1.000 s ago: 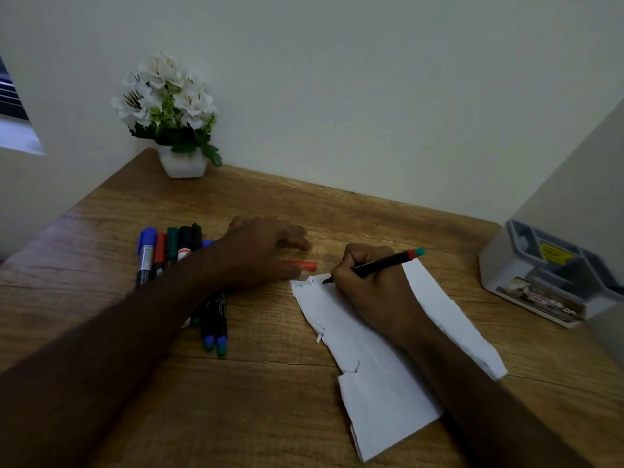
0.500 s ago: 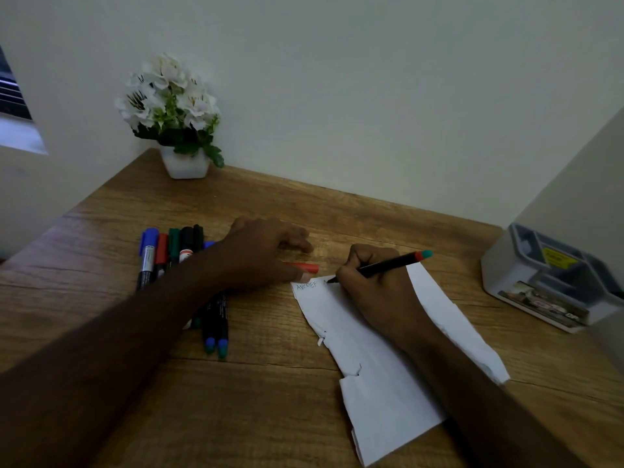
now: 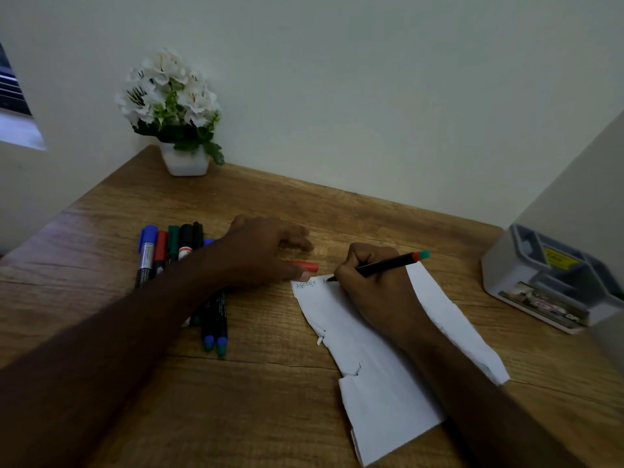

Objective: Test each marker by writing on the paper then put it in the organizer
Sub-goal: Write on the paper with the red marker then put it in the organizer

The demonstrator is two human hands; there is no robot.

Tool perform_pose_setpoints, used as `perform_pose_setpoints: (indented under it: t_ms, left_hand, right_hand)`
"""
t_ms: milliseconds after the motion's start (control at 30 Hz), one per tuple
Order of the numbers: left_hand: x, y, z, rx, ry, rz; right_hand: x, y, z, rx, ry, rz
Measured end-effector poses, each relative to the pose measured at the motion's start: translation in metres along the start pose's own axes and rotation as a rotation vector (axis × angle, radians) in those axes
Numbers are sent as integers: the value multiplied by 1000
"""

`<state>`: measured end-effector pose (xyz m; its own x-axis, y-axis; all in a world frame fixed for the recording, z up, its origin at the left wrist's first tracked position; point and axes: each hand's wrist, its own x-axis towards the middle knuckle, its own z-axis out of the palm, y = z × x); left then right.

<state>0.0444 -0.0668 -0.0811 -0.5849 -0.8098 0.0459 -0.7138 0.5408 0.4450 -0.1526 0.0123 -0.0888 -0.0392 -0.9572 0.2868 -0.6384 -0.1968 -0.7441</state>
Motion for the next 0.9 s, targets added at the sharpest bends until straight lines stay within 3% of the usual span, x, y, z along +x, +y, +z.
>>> perform_pose_setpoints:
  t_ms: [900]
  left_hand:
    - [-2, 4, -2, -16, -2, 0]
  right_hand:
    - [1, 2, 0, 7, 12, 2]
